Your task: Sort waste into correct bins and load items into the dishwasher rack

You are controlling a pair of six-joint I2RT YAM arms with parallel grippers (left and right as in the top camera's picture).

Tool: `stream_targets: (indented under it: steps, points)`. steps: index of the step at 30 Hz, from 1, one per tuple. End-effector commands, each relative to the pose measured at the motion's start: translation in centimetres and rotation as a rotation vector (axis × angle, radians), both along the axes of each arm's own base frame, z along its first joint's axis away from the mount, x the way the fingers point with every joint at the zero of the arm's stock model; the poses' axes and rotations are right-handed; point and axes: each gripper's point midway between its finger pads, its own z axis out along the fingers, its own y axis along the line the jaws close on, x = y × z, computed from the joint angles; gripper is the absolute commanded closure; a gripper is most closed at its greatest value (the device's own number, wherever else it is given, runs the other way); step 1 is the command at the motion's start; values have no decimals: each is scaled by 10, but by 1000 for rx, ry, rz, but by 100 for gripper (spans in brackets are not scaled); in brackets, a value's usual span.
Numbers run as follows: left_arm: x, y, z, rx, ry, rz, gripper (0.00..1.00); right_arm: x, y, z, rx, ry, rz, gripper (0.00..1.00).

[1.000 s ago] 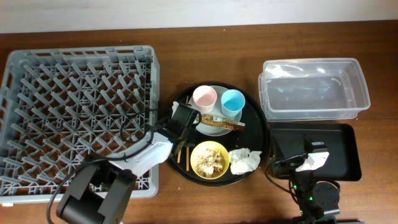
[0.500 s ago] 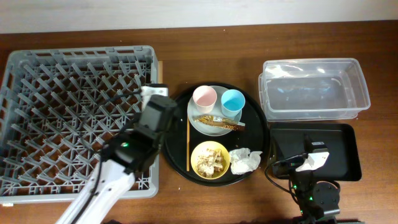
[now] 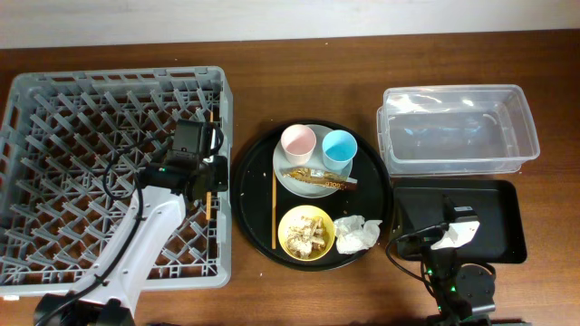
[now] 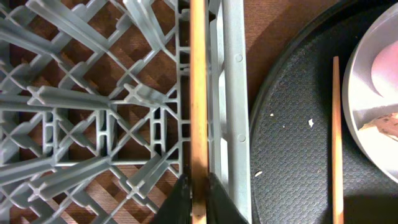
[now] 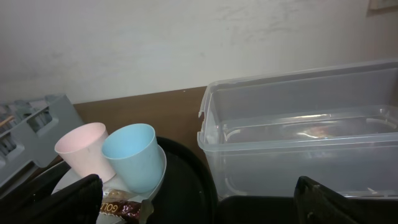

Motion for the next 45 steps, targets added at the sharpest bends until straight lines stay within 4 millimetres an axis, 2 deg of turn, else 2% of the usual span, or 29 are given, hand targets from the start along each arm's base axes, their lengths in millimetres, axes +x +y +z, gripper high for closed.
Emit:
stream_targets:
  steps: [1,2,4,6,8,9,11,12,13,14,15,17,18,21,23,27,29,34,41,43,45]
  points:
    - [2,1,-1,-1,2,-6,57,0,0,-2,-4,3,0,1]
    - [3,1,0,-2,-5,-5,48,0,0,-2,-4,3,0,1]
    - [6,0,3,-6,-17,-3,48,0,0,-2,-4,3,0,1]
    - [9,-1,13,-17,-33,-3,55,0,0,-2,-4,3,0,1]
    - [9,-25,49,-142,-63,-67,63,0,0,-2,-4,3,0,1]
    - [3,-42,66,-238,-72,-123,67,0,0,-2,-4,4,0,1]
    - [-17,-76,82,-432,-36,-231,67,0,0,-2,-4,4,0,1]
    - [-24,-84,82,-478,-8,-258,67,0,0,-2,-4,3,0,1]
    - [-32,-90,75,-496,27,-273,69,0,0,-2,-4,3,0,1]
    - [-39,-95,68,-505,60,-261,76,0,0,-2,-4,4,0,1]
    - [-46,-100,58,-506,100,-229,77,0,0,-2,-4,3,0,1]
    - [-51,-101,37,-410,114,-147,76,0,0,-2,-4,3,0,1]
    - [-53,-109,28,-367,98,-112,76,0,0,-2,-4,3,0,1]
    - [-50,-118,22,-287,50,-59,69,0,0,-2,-4,3,0,1]
    - [-52,-136,12,-272,56,-84,68,0,0,-2,-4,3,0,1]
    - [-50,-130,-47,-149,159,-13,69,0,0,-2,-4,3,0,1]
    - [-50,-132,-68,-129,203,-12,74,0,0,-2,-4,3,0,1]
    - [-46,-139,-87,-138,219,-17,77,0,0,-2,-4,3,0,1]
    - [-46,-132,-113,-71,246,-1,79,0,0,-2,-4,3,0,1]
    - [-46,-132,-113,-72,247,-2,99,0,0,-2,-4,3,0,1]
    - [-43,-133,-98,-85,220,-3,100,0,0,-2,-4,3,0,1]
